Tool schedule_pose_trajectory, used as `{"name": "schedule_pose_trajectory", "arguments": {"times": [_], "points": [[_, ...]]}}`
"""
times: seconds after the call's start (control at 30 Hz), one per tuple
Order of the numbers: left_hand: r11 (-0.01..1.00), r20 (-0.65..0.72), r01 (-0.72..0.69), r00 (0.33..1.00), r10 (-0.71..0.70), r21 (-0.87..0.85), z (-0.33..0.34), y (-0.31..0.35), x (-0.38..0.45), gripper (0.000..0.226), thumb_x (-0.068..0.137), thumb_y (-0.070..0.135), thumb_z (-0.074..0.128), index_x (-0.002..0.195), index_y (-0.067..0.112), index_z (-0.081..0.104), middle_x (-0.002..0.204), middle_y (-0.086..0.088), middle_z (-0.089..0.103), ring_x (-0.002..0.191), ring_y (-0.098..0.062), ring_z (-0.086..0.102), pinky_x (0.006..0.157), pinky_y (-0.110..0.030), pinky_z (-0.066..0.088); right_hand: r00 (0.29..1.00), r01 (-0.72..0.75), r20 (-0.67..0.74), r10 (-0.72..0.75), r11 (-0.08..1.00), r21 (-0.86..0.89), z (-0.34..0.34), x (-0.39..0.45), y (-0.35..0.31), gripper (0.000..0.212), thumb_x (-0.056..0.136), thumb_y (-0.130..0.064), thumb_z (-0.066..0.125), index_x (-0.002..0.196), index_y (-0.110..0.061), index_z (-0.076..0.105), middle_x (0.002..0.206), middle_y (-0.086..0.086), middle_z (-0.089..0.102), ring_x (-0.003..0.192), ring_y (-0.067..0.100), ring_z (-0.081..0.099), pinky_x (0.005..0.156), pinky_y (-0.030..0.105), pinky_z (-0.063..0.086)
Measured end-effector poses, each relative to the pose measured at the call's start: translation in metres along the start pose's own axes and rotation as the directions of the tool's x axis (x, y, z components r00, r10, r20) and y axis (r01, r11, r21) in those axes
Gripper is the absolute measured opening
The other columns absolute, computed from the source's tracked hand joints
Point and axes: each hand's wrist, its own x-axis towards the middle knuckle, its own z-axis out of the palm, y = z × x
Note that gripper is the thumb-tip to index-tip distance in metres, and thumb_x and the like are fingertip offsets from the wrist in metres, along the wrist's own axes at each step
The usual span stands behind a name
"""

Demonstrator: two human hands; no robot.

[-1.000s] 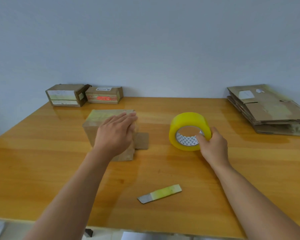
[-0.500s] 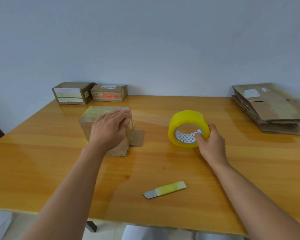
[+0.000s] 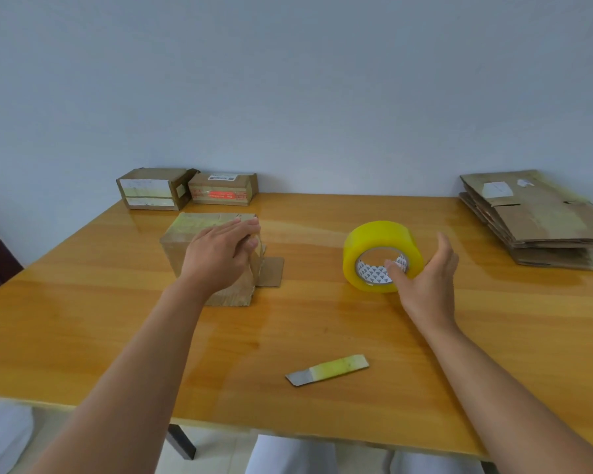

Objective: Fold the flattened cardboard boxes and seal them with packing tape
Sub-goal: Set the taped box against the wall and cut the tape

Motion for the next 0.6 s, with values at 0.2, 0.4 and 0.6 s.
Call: {"name": "schedule_pose_trajectory", "arguments": {"times": [0.2,0.4,0.6], "points": [[1.0,0.026,0.011,1.0,-0.011,0.003,0.0,0.001,0.0,0.037,0.105,0.037,0.04,0.14,0.035,0.052,0.148,0.02,0.046,0.144,-0.007,0.032,0.114,-0.039,0.028,0.739,0.668,-0.006,-0.674,0.733,-0.127,-0.005,-0.013,-0.015,0.021,0.088,-0.025,0.054,0.095,-0.007,0.059,0.09,0.009,0.055,0.085,0.024,0.049,0.065,0.037,0.045],[1.0,0.036,0.001,0.999,-0.001,0.009,-0.001,0.003,0.001,0.038,0.105,0.038,0.039,0.141,0.035,0.051,0.149,0.02,0.044,0.145,-0.009,0.032,0.115,-0.041,0.028,0.511,0.412,0.777,-0.367,0.898,0.153,-0.008,-0.043,-0.027,0.018,0.088,-0.039,0.071,0.099,-0.024,0.072,0.092,-0.009,0.061,0.086,0.006,0.057,0.079,0.036,0.051],[1.0,0.01,0.017,1.0,-0.017,-0.014,-0.001,0.003,0.001,0.037,0.104,0.036,0.042,0.14,0.035,0.053,0.148,0.02,0.046,0.144,-0.009,0.034,0.114,-0.041,0.029,0.225,0.465,0.96,-0.164,0.884,0.042,-0.011,-0.052,-0.041,0.035,0.083,-0.053,0.072,0.109,-0.033,0.061,0.107,-0.007,0.047,0.104,0.007,0.038,0.094,0.024,0.036]]}}
